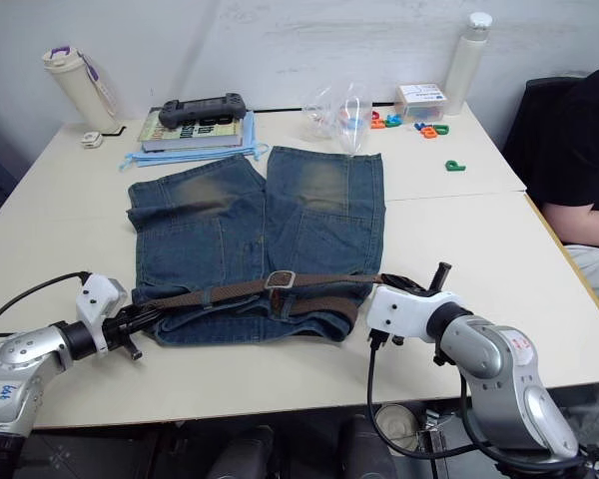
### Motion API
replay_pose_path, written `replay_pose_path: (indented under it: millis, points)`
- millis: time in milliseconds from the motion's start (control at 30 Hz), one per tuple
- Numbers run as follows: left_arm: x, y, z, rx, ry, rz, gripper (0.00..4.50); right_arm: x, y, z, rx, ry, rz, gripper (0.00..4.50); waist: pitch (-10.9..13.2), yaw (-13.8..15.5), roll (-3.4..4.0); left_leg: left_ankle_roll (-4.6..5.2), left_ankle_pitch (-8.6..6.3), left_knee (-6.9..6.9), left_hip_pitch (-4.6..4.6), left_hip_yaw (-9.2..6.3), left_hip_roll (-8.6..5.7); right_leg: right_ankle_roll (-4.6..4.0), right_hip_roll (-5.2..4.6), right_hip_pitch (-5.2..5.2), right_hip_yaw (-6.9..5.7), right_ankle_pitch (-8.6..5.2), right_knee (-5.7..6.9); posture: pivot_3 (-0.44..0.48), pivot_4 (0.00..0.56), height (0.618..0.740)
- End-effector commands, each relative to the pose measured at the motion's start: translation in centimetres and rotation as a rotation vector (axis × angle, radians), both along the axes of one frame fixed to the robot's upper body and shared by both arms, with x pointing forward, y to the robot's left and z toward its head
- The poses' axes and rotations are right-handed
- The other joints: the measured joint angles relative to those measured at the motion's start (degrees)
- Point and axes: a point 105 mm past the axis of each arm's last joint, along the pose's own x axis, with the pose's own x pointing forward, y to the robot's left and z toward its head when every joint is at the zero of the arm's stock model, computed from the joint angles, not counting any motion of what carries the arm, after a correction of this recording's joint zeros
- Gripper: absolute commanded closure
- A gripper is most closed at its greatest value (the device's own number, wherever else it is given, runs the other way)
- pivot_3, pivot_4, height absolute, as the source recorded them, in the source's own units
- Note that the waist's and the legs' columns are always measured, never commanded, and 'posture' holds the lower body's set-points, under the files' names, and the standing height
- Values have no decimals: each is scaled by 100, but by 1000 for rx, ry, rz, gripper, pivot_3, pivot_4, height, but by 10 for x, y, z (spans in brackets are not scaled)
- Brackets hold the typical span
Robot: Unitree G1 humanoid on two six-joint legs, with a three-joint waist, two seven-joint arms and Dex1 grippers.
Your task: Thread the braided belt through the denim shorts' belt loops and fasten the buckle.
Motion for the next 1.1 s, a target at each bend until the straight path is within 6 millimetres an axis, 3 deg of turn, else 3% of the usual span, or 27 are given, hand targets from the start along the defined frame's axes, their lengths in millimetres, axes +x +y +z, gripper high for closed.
replay_pose_path:
  millis: [33,133,400,500,700,733,867,1033,1100]
  points:
    - [-18,44,-37,21,171,225,4387,0,14,16,-26,-98,52,4500,0,3,0,-2,-1,0,0,0,6,-4,6,0,0,0,-3,0,150,667]
    - [-15,37,-32,8,138,203,4387,-7,41,18,-26,-120,163,4500,2,4,-4,-17,-9,2,0,0,29,-26,34,0,2,-12,-9,0,150,667]
    - [-8,28,-18,-34,122,199,4387,-20,75,-6,-106,-61,320,4500,7,10,-12,-41,-10,2,-17,1,46,-58,54,-36,0,-27,17,0,150,667]
    - [-7,23,-14,-49,129,191,4387,-21,80,-13,-107,-34,334,4500,12,11,-19,-42,-10,2,-18,0,47,-59,55,-37,0,-28,18,0,150,667]
    - [-9,21,-9,-26,118,179,4387,-16,71,-17,-92,2,274,4500,19,21,-32,-44,-15,2,-27,-1,47,-60,53,-39,0,-27,3,0,150,667]
    - [-9,21,-8,-17,113,173,3887,-15,70,-17,-88,3,265,4500,19,21,-32,-44,-18,2,-29,0,47,-62,52,-40,0,-28,-1,0,150,667]
    - [-10,19,-5,-10,91,152,2367,-10,66,-12,-32,10,224,2824,23,18,-38,-45,-25,1,-31,0,47,-69,52,-44,0,-32,-1,0,150,667]
    - [-9,16,13,-36,32,116,85,-5,60,5,61,-6,192,276,28,28,-48,-32,-44,4,-41,0,47,-70,49,-46,0,-32,-8,0,150,667]
    - [-12,14,23,-46,11,78,77,-6,58,10,84,-2,203,47,29,27,-49,-27,-57,7,-44,0,46,-69,48,-48,0,-32,-10,0,150,667]
